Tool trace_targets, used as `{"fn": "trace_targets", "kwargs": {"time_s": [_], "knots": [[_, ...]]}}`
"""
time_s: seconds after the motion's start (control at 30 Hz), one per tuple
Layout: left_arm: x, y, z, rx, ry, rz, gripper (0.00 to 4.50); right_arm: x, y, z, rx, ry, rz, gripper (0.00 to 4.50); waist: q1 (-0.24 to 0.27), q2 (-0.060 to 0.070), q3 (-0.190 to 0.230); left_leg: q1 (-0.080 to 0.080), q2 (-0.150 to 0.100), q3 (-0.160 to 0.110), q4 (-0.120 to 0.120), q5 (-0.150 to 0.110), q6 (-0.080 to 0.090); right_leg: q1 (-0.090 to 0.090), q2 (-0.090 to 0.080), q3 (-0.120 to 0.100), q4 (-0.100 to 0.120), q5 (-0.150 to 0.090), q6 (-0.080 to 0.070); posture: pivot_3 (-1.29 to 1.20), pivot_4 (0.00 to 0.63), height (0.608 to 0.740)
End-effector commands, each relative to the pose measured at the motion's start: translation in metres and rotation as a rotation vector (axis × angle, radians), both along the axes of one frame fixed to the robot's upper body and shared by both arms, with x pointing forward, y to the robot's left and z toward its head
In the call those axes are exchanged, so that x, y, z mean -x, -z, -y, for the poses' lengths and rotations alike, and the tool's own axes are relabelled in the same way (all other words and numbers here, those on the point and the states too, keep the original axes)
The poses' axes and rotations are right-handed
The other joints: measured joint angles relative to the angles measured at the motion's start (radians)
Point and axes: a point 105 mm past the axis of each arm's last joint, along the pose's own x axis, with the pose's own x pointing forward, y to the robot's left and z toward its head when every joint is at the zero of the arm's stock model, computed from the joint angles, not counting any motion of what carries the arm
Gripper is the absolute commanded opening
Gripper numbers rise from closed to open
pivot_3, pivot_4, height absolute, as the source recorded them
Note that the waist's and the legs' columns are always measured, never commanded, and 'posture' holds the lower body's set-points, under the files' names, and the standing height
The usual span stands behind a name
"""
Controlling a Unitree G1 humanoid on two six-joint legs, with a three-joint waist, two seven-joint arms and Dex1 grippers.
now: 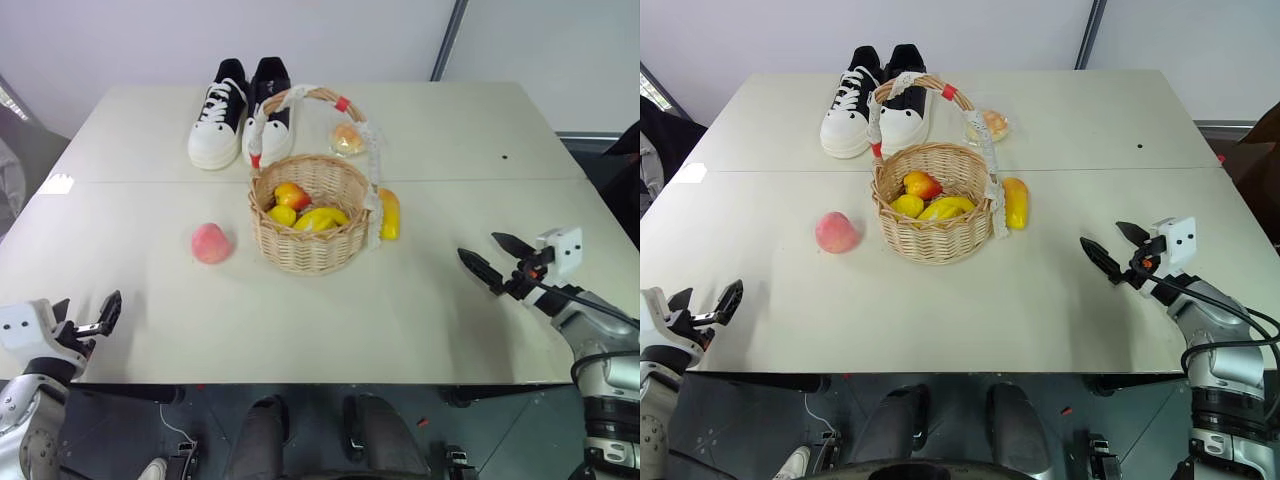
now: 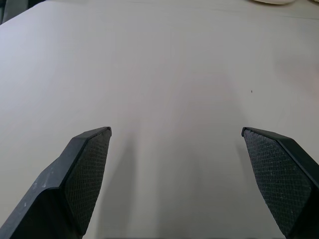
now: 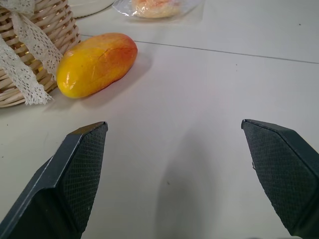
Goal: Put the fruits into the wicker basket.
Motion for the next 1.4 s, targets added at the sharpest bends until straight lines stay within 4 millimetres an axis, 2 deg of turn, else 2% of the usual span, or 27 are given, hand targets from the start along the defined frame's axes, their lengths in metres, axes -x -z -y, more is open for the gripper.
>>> {"fn": "trace_targets", "kwargs": {"time_s": [0.03,0.33,0.5,0.67,0.73,0.87,1.0,1.07,1.2,1.4], "knots": [[0.0,-0.013,0.0,-0.027,-0.002,0.043,4.5,-0.002,-0.008,-0.001,0.003,-0.007,0.042,4.48,0.0,0.0,0.0,0.0,0.0,0.0,0.0,0.0,0.0,0.0,0.0,0.0,0.0,0.0,0.0,0.0,0.15,0.74],[-0.008,-0.01,0.011,0.037,0.032,0.062,4.5,-0.003,-0.017,-0.007,0.001,-0.016,0.071,4.48,0.0,0.0,0.0,0.0,0.0,0.0,0.0,0.0,0.0,0.0,0.0,0.0,0.0,0.0,-0.001,0.0,0.15,0.74],[-0.02,-0.025,0.019,0.045,0.102,0.097,4.5,0.001,-0.033,-0.029,0.007,-0.106,0.104,4.48,-0.001,0.0,0.0,0.0,0.0,0.0,0.0,0.0,0.0,0.0,0.0,0.0,0.0,0.0,0.0,0.0,0.15,0.74],[-0.043,-0.05,0.031,-0.016,0.195,0.105,4.5,0.022,-0.071,-0.079,-0.054,-0.361,0.124,4.48,0.001,0.0,0.0,0.0,0.0,0.0,0.0,0.0,0.0,0.0,0.001,0.0,0.001,0.001,0.0,0.0,0.15,0.74],[-0.051,-0.056,0.04,-0.024,0.247,0.097,4.5,0.034,-0.077,-0.097,-0.027,-0.455,0.11,4.48,0.001,0.0,0.0,0.0,0.0,0.0,0.0,0.0,0.0,0.0,0.001,0.0,0.001,0.0,0.0,0.0,0.15,0.74],[-0.075,-0.072,0.062,-0.052,0.351,0.077,4.5,0.064,-0.092,-0.15,0.053,-0.692,0.101,4.48,0.001,-0.001,0.0,0.0,0.0,-0.001,0.0,0.0,0.0,0.0,0.001,0.0,0.0,0.001,-0.001,0.0,0.15,0.74],[-0.085,-0.078,0.088,-0.086,0.471,0.04,4.5,0.07,-0.1,-0.176,0.085,-0.755,0.138,4.48,-0.002,-0.002,-0.001,0.0,0.0,0.0,0.0,0.0,0.0,0.0,0.001,0.0,0.0,0.0,0.001,0.0,0.15,0.74],[-0.092,-0.077,0.099,-0.116,0.518,0.005,4.5,0.071,-0.102,-0.183,0.092,-0.775,0.157,4.48,0.0,-0.002,0.0,0.0,0.0,0.0,0.0,0.0,0.0,0.0,0.001,0.0,0.0,0.002,-0.001,0.0,0.15,0.74],[-0.1,-0.075,0.116,-0.134,0.571,-0.029,4.5,0.07,-0.101,-0.184,0.088,-0.779,0.17,4.48,0.002,-0.002,0.0,-0.001,-0.001,0.0,0.0,0.0,0.0,-0.001,0.001,0.0,0.0,0.001,-0.001,0.0,0.15,0.74],[-0.107,-0.052,0.122,-0.19,0.585,-0.165,4.5,0.07,-0.096,-0.184,0.089,-0.782,0.18,4.48,-0.002,-0.003,0.0,-0.001,-0.001,0.0,0.0,0.0,0.0,-0.001,0.001,0.0,0.0,0.003,0.001,0.0,0.15,0.74]]}}
